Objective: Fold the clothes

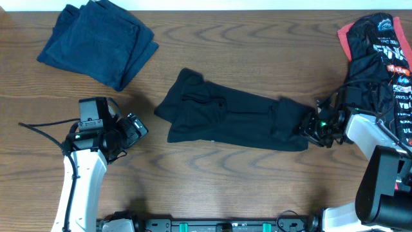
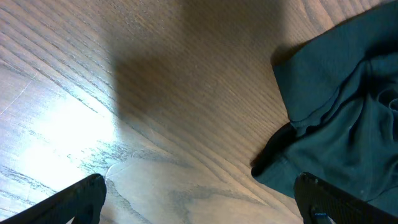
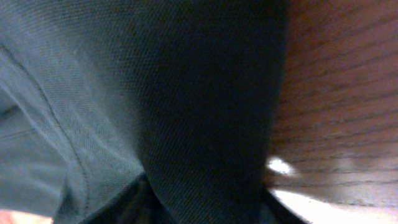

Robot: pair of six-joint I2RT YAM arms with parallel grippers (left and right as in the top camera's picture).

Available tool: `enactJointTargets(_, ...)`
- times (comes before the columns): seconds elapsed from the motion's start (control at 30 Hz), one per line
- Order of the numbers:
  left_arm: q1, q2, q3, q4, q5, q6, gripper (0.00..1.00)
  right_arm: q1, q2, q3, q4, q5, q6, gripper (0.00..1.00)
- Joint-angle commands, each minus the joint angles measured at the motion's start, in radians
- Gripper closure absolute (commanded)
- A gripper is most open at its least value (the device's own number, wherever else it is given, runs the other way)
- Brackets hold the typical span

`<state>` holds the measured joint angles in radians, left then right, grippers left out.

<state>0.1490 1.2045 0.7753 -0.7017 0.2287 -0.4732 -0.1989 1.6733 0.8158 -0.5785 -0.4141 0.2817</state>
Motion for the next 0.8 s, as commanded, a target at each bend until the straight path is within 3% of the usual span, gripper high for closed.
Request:
enactJointTargets(0.0, 0.004, 0.004, -0.006, -0.002, -0.013, 0.010, 0.02, -0.004, 0.011, -0.017, 0.011, -0.005, 0.018, 0.98)
enactJointTargets(0.17, 0.004, 0.004, -0.011, -0.003, -0.013, 0.010, 0.02, -0.024, 0.011, 0.013, -0.013, 0.002, 0.017, 0.99)
enactJointTargets(0.4, 0.004, 0.004, -0.028, 0.000, -0.013, 0.010, 0.02, -0.020, 0.011, 0.188, -0.281, 0.326, 0.040, 0.99)
enactJointTargets(0.57, 0.004, 0.004, -0.028, 0.010, -0.013, 0.010, 0.02, 0.002, 0.011, 0.296, -0.400, 0.406, 0.056, 0.99)
enactJointTargets(0.77, 0.004, 0.004, -0.028, 0.012, -0.013, 0.009, 0.02, 0.099, 0.011, 0.343, -0.425, 0.494, 0.089, 0.99)
